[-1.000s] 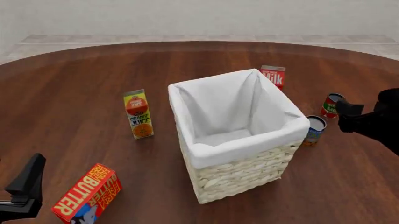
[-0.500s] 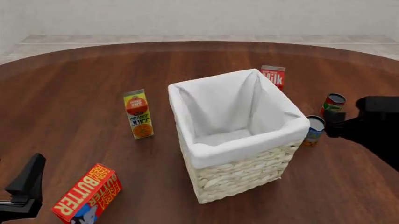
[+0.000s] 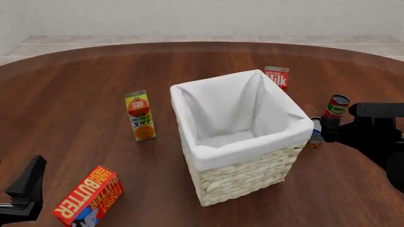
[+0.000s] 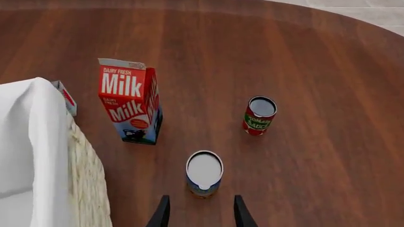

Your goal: Pick up the alphabet soup and the tomato sauce, and put them in the basket.

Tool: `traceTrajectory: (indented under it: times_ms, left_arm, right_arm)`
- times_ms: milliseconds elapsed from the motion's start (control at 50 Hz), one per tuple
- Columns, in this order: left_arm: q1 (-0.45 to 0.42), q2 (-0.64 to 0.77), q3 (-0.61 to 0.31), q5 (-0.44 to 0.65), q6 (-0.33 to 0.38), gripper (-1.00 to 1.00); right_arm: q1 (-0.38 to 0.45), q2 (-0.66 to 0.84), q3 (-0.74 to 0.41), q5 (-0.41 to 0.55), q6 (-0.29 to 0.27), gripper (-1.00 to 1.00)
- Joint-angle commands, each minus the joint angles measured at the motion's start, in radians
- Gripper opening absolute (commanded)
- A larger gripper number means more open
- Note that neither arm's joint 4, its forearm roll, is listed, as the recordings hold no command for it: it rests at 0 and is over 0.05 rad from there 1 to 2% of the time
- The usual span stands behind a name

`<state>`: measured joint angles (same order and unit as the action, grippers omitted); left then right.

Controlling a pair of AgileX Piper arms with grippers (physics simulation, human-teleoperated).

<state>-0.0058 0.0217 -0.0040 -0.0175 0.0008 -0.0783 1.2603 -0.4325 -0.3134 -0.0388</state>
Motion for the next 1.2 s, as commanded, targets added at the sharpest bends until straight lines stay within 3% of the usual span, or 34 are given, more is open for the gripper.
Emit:
traceTrajectory:
  times_ms: [20, 1200]
  left_arm:
    - [0.000, 0.000, 0.000, 0.000, 0.000, 1.00]
    - [0.000, 0.000, 0.000, 0.000, 0.000, 1.00]
  right_arm:
    - [0.002, 0.066, -0.006, -0.042, -0.010, 1.00]
    - [-0.014, 0.330, -0.063, -0.209, -0.028, 1.00]
